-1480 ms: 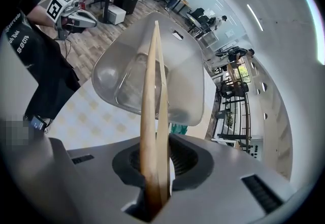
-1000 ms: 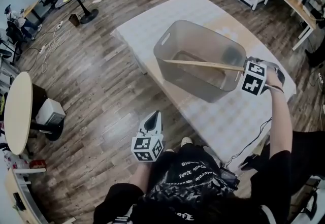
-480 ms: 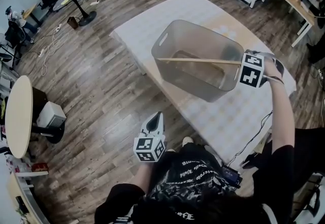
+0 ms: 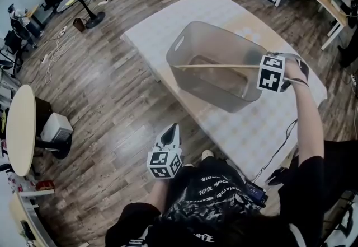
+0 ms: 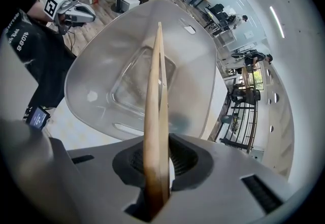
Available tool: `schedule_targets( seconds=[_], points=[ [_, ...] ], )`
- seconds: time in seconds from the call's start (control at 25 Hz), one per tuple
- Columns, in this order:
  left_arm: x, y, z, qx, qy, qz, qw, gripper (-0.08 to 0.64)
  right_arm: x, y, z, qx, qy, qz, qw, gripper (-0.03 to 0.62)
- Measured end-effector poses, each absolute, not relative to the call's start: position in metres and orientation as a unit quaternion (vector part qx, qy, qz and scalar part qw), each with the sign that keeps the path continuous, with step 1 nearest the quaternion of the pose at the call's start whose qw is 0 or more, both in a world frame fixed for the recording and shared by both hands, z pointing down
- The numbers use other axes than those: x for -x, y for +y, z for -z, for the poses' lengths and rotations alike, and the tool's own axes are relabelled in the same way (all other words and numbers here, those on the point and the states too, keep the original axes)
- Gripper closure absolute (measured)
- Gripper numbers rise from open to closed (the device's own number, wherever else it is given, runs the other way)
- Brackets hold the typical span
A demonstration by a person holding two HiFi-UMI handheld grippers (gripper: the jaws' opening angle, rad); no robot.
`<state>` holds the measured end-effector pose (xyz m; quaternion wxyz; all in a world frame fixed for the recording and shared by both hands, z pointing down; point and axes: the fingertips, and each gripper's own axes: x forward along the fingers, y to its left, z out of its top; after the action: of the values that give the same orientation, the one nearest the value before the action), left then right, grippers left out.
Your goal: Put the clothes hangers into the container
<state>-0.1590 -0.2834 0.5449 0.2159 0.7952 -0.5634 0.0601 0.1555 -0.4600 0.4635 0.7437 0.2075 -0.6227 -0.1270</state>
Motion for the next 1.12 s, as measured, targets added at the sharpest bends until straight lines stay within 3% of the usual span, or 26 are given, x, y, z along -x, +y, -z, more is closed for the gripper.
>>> schedule_targets(
  seconds=[1.12],
  points=[
    [0.162,-0.3,-0.549,-0.798,-0.56,-0.06,0.215,0.54,-0.144,-0.477,-0.516,-0.153,-0.602,0.111,0.776,0.525]
  ],
)
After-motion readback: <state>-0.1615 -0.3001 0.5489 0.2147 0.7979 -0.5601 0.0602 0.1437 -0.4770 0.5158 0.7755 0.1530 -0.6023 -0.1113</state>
